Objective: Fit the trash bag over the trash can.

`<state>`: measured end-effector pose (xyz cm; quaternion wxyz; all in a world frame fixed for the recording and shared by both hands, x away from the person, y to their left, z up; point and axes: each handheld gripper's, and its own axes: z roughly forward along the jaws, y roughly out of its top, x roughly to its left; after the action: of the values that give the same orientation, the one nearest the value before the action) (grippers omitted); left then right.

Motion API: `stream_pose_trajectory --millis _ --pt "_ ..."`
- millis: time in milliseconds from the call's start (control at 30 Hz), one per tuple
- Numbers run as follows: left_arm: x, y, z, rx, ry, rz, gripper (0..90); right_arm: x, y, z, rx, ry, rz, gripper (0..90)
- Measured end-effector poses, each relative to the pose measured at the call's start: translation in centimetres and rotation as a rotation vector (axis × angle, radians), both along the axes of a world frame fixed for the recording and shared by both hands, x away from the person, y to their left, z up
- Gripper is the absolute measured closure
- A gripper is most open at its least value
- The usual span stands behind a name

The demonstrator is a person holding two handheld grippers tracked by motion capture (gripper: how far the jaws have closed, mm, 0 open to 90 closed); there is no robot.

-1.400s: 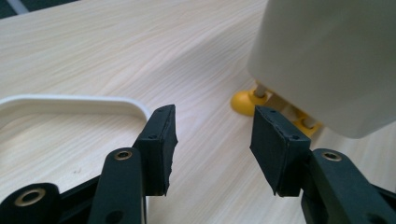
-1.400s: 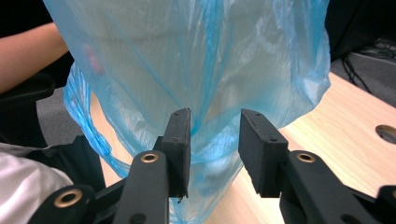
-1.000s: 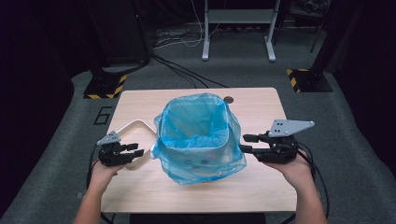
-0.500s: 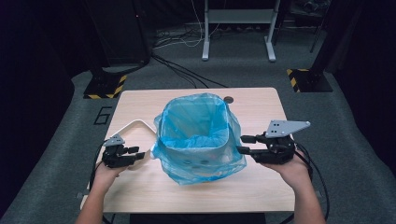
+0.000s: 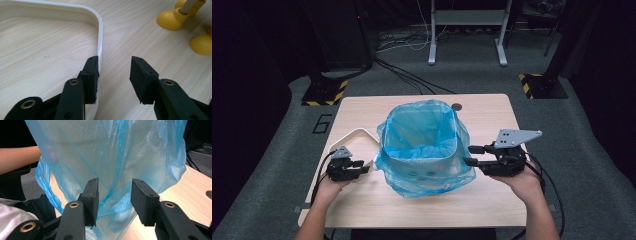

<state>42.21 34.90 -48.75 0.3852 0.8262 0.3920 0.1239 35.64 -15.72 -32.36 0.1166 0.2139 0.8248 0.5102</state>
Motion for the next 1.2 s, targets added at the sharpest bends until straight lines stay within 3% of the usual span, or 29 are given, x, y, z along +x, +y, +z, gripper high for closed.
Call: stream_pose_trajectory --millis 133,200,333,433,667,800,1000,1200 --pt "0.2 0.1 -0.1 -0.007 -0.004 0.018 64.3 0.0 0.1 -0.1 -0.002 0.004 0.001 57.0" --pt "0.3 0.1 -0.2 0.011 -0.013 0.029 63.6 0.1 0.1 -0.1 -0.001 0.005 0.002 56.9" --pt "0.4 -0.1 -0.8 0.038 0.022 0.019 63.5 0.1 0.2 -0.2 -0.002 0.005 0.002 56.8" --pt "0.6 -0.4 -1.3 0.078 0.025 0.012 68.1 0.1 0.2 -0.2 -0.002 0.010 0.001 56.8" --pt "0.6 0.0 -1.2 0.076 0.025 0.003 82.7 0.1 0.3 -0.3 -0.002 0.009 0.007 56.8" --pt "0.3 -0.1 -0.7 0.090 0.010 -0.011 83.9 0.1 0.2 -0.2 0.001 0.008 0.005 56.8" --pt "-0.3 0.0 0.8 0.052 -0.014 -0.034 83.6 0.1 0.2 -0.2 0.004 0.005 0.005 56.9" --pt "-0.8 0.0 1.7 0.044 -0.030 -0.054 83.6 0.0 0.2 -0.2 0.006 0.008 0.004 56.8"
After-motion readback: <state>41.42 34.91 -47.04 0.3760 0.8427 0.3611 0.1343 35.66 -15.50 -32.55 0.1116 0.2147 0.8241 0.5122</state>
